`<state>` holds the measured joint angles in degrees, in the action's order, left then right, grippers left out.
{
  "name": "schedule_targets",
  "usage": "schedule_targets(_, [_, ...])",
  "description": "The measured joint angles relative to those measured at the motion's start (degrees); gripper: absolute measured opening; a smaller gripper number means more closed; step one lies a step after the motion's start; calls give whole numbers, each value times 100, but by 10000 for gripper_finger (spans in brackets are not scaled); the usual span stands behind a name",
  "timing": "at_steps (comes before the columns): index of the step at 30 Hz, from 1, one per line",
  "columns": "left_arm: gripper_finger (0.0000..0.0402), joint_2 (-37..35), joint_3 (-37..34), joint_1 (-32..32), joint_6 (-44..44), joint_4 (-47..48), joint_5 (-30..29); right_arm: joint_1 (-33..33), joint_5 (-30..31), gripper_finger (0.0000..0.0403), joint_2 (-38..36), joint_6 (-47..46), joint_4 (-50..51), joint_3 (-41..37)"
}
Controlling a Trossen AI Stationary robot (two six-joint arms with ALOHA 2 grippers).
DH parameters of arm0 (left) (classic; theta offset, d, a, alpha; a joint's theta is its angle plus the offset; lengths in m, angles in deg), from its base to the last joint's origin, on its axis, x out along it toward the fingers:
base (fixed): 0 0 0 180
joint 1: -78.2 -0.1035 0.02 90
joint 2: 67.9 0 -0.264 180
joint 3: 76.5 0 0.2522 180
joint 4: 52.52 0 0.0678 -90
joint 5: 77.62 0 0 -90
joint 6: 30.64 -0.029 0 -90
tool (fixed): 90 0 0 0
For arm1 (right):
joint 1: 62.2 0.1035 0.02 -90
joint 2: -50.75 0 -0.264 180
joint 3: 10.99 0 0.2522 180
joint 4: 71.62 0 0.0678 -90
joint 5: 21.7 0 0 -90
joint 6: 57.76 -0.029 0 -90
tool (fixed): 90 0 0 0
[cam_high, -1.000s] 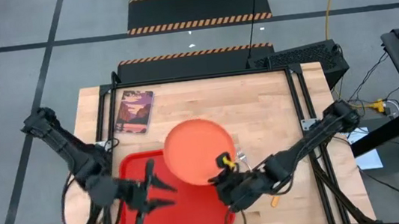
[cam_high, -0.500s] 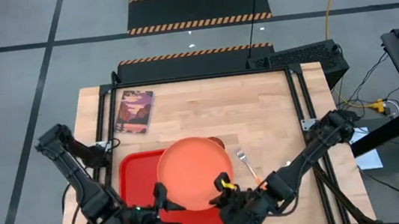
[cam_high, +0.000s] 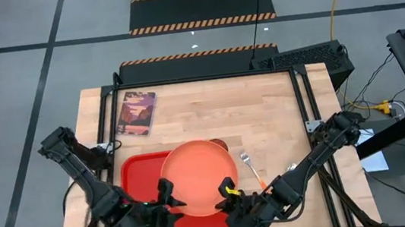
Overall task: Pick and place plate/cup/fork/spoon on tray
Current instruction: Put the orange plate on the red serving tray to the bottom left of the red cup
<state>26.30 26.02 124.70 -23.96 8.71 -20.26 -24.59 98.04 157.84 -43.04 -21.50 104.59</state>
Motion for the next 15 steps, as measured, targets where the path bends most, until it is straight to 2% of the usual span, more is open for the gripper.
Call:
schedule_targets(7, [121, 188, -5, -250, -228, 79, 417, 2, -25, 2, 0, 44, 16, -9])
schedule_targets(15, [15, 140, -7, -356, -585, 13, 752, -5, -132, 4, -9, -58, 137, -7])
